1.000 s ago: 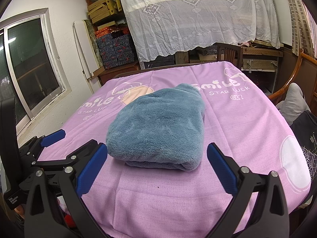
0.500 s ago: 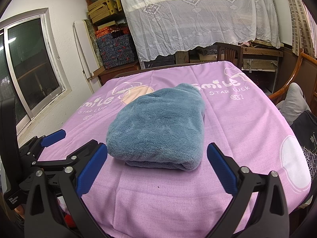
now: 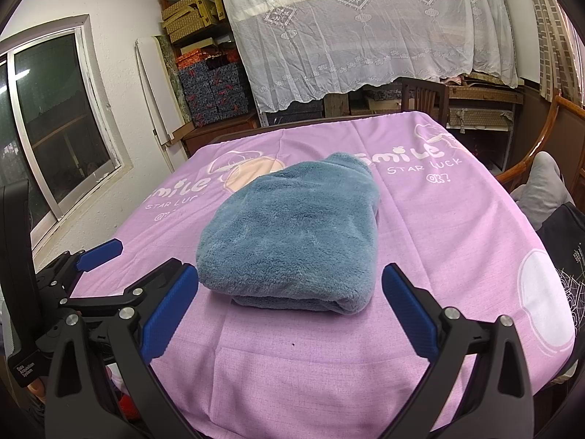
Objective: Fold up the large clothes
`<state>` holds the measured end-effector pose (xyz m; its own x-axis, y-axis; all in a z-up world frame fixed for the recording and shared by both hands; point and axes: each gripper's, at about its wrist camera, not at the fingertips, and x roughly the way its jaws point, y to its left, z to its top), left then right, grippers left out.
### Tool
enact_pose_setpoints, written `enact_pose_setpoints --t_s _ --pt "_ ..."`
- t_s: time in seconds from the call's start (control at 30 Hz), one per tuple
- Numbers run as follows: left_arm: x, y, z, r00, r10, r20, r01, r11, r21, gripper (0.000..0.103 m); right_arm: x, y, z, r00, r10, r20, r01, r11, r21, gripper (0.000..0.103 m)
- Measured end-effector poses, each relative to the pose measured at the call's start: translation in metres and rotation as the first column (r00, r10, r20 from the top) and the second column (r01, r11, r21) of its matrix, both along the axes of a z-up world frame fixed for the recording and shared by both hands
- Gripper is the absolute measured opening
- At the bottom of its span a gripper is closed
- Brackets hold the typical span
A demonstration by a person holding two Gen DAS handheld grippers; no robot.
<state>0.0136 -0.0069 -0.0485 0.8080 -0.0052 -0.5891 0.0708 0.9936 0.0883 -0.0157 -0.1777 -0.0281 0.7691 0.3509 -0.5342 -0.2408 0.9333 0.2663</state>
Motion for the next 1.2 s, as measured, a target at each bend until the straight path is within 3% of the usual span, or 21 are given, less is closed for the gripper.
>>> enact_pose_setpoints --t_s 0.27,0.53,1.2 --pt "-0.012 0.005 0.003 0.996 0.026 0.089 -0.028 0.999 0.019 0.099 0.000 0.000 0.000 1.000 0.002 0.001 -0.002 1.000 0.000 0.098" --pt "-0.005 0.006 0.000 0.999 -0.006 0.038 0.006 1.000 0.013 0.099 -0.002 0.001 0.002 1.000 0.005 0.000 -0.005 1.000 0.001 0.098" --pt "-0.005 0.008 0.003 0.999 -0.002 0.036 0.001 1.000 0.014 0.099 -0.002 -0.001 0.005 1.000 0.011 0.000 -0.011 1.000 0.005 0.098"
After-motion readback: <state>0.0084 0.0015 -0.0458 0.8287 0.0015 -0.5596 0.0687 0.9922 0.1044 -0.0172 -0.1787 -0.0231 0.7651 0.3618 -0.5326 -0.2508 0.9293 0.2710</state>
